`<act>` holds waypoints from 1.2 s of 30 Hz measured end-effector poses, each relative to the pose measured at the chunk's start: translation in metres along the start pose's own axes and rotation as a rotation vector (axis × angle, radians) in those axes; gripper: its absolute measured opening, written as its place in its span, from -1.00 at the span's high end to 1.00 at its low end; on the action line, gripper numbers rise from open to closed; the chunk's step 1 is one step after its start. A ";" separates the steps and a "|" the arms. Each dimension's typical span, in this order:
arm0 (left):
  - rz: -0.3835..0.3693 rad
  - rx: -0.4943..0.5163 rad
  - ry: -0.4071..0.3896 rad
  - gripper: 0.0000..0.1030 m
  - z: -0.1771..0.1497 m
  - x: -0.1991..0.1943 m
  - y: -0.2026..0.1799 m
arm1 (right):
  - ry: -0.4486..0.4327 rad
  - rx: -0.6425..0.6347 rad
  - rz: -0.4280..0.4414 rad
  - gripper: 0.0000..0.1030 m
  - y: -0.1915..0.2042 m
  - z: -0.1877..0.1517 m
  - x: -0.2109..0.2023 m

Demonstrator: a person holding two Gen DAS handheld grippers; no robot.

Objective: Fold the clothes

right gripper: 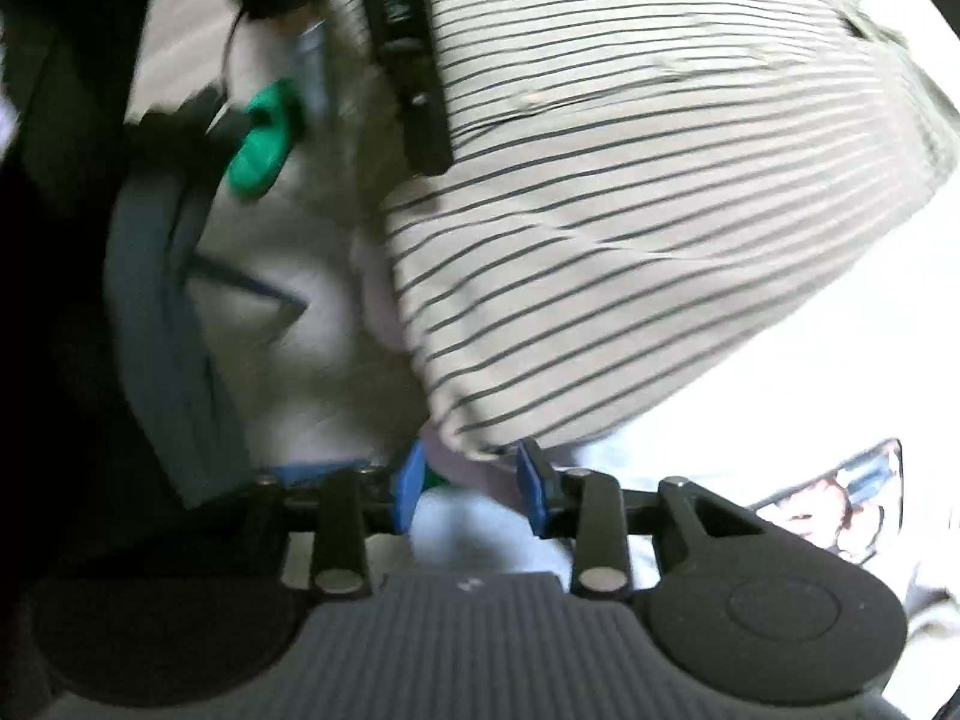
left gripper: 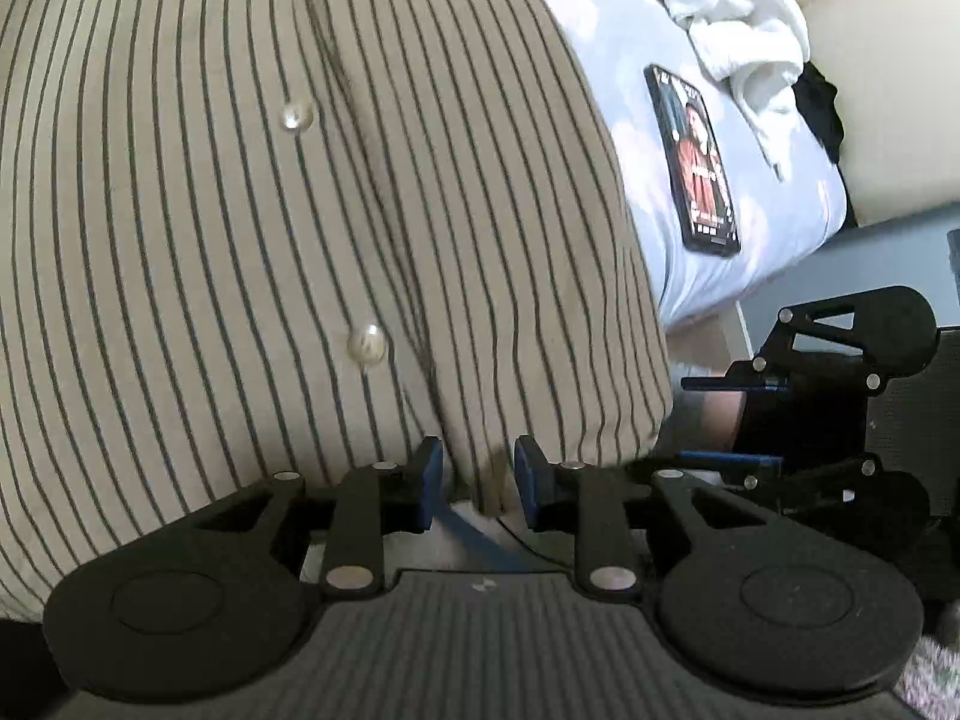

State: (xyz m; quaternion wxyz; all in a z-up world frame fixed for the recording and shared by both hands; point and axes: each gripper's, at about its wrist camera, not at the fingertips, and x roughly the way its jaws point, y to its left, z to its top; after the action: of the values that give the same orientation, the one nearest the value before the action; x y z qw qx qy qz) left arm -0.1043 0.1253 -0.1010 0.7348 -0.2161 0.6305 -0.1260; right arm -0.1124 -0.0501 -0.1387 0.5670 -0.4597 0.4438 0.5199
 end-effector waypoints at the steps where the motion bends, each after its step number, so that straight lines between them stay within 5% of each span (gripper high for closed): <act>1: 0.001 0.000 0.001 0.55 0.001 0.001 -0.001 | -0.006 0.006 0.000 0.28 -0.002 0.000 0.000; 6: 0.005 0.021 0.018 0.55 0.003 0.005 -0.009 | 0.072 -0.127 -0.064 0.20 0.011 -0.002 0.023; 12: 0.011 0.014 0.040 0.55 0.006 0.010 -0.003 | 0.032 -0.208 -0.118 0.25 0.021 -0.011 0.043; 14: 0.016 0.021 0.046 0.55 0.005 0.012 -0.004 | 0.021 -0.197 -0.107 0.34 0.029 -0.008 0.048; 16: 0.020 0.023 0.044 0.55 0.008 0.016 -0.008 | 0.001 -0.173 -0.097 0.79 0.025 -0.006 0.043; 20: 0.036 0.004 0.048 0.55 0.009 0.018 -0.003 | -0.017 -0.151 -0.057 0.83 0.022 -0.005 0.034; 27: 0.057 -0.013 0.037 0.55 0.008 0.012 0.001 | 0.140 -0.286 0.084 0.84 0.057 -0.024 0.049; 32: 0.055 -0.034 -0.027 0.55 0.012 -0.009 0.007 | 0.085 -0.271 0.041 0.71 0.061 -0.015 0.035; 34: 0.063 -0.040 -0.060 0.55 0.013 -0.020 0.011 | 0.028 -0.199 0.043 0.32 0.048 -0.009 0.017; 36: 0.071 -0.046 -0.093 0.55 0.014 -0.031 0.016 | -0.040 -0.130 0.039 0.18 0.036 0.002 0.000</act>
State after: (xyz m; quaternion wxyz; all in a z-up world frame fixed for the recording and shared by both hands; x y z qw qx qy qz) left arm -0.0975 0.1553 -0.0799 0.7620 -0.2161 0.6058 -0.0752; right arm -0.1482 -0.0473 -0.1405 0.5346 -0.4764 0.4063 0.5676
